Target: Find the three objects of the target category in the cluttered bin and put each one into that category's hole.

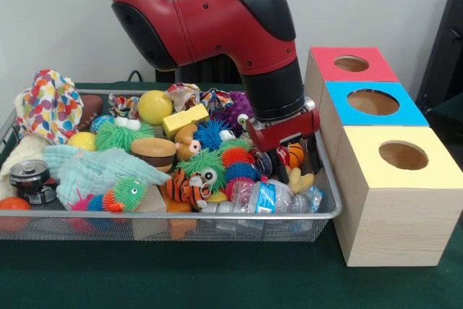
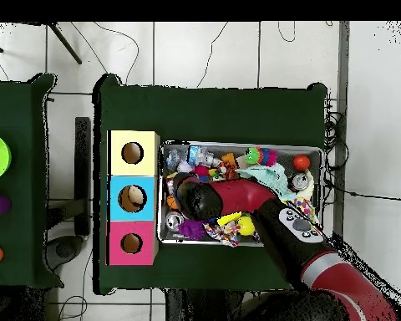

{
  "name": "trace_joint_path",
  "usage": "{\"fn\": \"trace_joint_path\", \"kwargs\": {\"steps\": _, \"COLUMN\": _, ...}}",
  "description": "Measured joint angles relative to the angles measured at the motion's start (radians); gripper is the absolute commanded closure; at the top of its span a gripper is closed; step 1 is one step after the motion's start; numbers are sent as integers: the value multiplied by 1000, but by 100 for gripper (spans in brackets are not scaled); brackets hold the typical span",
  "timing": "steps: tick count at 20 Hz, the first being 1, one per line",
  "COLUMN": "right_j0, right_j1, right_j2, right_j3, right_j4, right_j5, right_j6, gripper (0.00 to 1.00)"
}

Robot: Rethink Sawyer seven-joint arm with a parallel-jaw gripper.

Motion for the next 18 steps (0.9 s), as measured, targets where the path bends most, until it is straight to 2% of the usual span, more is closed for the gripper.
{"fn": "trace_joint_path", "kwargs": {"steps": 6, "right_j0": 23, "right_j1": -12, "right_j2": -21, "right_j3": 0, "right_j4": -19, "right_j5": -24, "right_j6": 0, "gripper": 0}}
{"fn": "trace_joint_path", "kwargs": {"steps": 18, "right_j0": 115, "right_j1": -46, "right_j2": -112, "right_j3": -2, "right_j4": -52, "right_j5": -109, "right_j6": 0, "gripper": 0}}
